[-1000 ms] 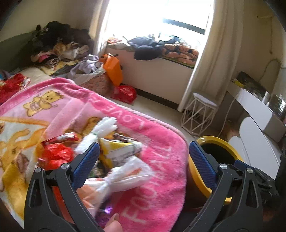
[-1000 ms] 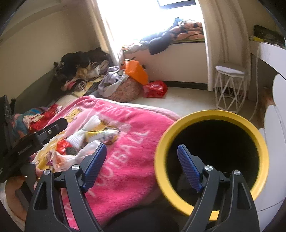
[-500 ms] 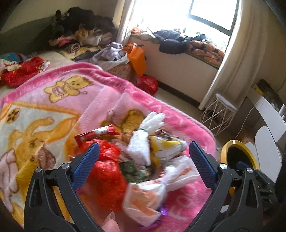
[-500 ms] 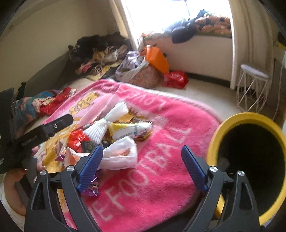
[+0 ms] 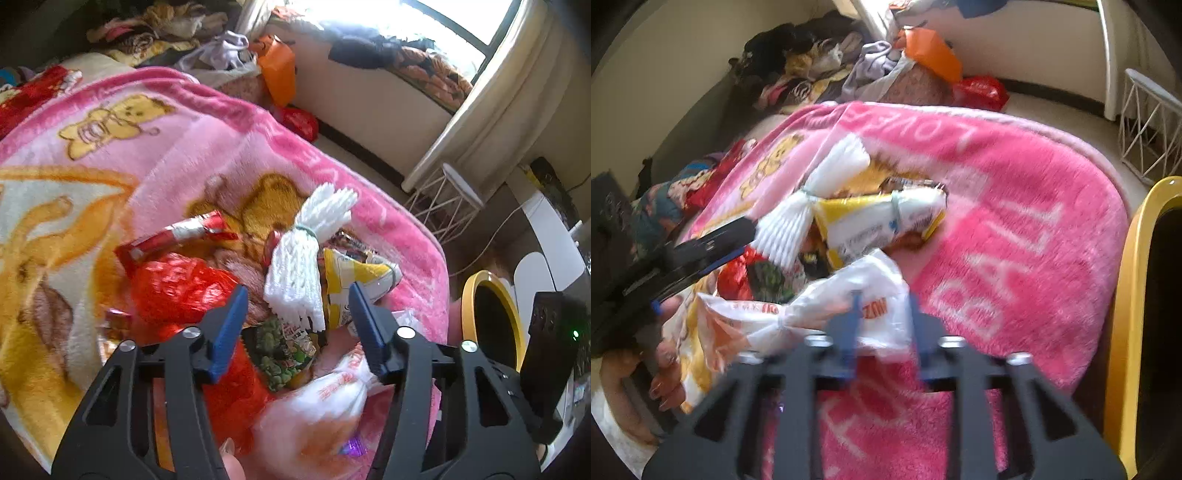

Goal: Collect trash
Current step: 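Grasp the white plastic bag with the right tool while the left tool grasps a white mesh bag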

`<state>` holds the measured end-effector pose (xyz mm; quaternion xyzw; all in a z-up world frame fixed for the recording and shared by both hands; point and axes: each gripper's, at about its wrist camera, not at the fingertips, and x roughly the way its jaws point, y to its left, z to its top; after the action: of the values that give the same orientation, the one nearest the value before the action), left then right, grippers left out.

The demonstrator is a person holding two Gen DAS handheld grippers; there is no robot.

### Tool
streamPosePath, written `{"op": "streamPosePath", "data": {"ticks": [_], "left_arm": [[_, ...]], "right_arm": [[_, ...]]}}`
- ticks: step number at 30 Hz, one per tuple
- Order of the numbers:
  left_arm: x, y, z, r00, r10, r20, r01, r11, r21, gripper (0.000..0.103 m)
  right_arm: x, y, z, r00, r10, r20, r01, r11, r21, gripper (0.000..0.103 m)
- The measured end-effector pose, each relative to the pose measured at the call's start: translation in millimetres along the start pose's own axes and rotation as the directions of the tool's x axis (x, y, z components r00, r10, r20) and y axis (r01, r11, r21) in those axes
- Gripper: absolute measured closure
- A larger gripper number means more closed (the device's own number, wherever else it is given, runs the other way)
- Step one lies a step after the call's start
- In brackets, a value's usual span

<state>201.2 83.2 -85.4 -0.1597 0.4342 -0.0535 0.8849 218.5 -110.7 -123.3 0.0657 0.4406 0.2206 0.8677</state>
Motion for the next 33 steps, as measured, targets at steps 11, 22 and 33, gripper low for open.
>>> {"op": "streamPosePath", "data": {"ticks": [11, 22, 33], "left_arm": [[3.1, -6.6, 1.5, 0.999, 0.035, 0.015, -0.035, 0.999, -0.013, 0.090], [-60.4, -32.8, 14.8, 0.980, 0.037, 0.193, -0.035, 0.999, -0.012, 0.091], [-87.1, -66.5, 14.2, 0.971, -0.001, 0.240, 0.000, 1.000, 0.004, 0.091]], "right_arm": [[-51.5, 12.2, -14.0, 0.993, -0.025, 0.113, 0.034, 0.996, -0.081, 0.096], [-103.9, 0.6, 0.3, 0.965, -0.014, 0.262, 0.028, 0.998, -0.049, 0.096], [-145.8, -17.9, 5.5, 0.934, -0.047, 0.355, 0.062, 0.998, -0.030, 0.097]]}}
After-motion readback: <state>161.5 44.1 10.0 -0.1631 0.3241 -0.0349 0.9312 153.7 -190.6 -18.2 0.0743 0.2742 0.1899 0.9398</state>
